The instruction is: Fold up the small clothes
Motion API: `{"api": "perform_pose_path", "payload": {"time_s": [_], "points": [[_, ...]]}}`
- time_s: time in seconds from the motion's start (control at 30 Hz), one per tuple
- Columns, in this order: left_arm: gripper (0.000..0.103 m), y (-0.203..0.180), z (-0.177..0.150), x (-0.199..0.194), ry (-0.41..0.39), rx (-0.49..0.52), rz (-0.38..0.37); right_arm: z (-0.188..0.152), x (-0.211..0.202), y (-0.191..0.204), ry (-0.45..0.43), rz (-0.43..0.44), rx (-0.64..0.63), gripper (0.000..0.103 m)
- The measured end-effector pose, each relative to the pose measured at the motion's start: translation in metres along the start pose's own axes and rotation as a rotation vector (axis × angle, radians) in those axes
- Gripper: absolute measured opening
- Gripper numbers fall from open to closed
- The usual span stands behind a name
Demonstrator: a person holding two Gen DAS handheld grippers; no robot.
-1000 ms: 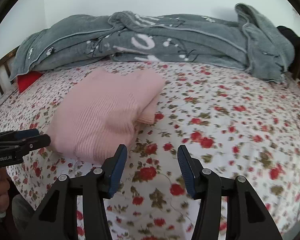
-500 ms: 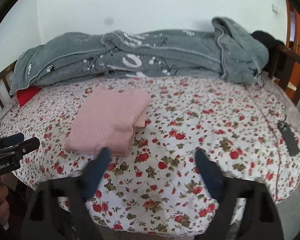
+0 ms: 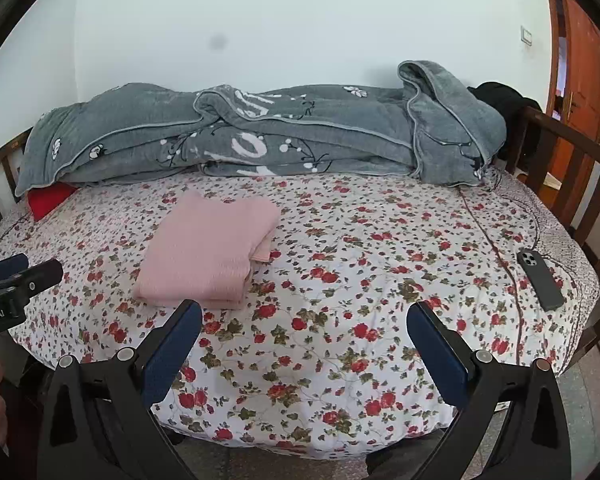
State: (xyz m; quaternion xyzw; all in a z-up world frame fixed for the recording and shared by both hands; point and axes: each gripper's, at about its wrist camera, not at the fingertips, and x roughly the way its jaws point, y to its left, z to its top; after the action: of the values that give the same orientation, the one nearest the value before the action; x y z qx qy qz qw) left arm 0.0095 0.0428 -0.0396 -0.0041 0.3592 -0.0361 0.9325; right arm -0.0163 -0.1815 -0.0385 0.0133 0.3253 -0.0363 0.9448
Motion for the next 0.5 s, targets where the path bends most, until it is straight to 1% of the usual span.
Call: {"api": "perform_pose_path", "payload": {"time_s": [0.17,0.5], "points": [[0.082,-0.003,-0.001,-0.007,-0.014,0.002,0.001,-0.002,-0.008,0.0,-0.012,-0.001,-0.002,0.101],[0.082,-0.004,-0.002,-0.014,-0.029,0.002,0.01,-0.004,-0.009,0.002,-0.008,-0.002,0.002,0.101]]}}
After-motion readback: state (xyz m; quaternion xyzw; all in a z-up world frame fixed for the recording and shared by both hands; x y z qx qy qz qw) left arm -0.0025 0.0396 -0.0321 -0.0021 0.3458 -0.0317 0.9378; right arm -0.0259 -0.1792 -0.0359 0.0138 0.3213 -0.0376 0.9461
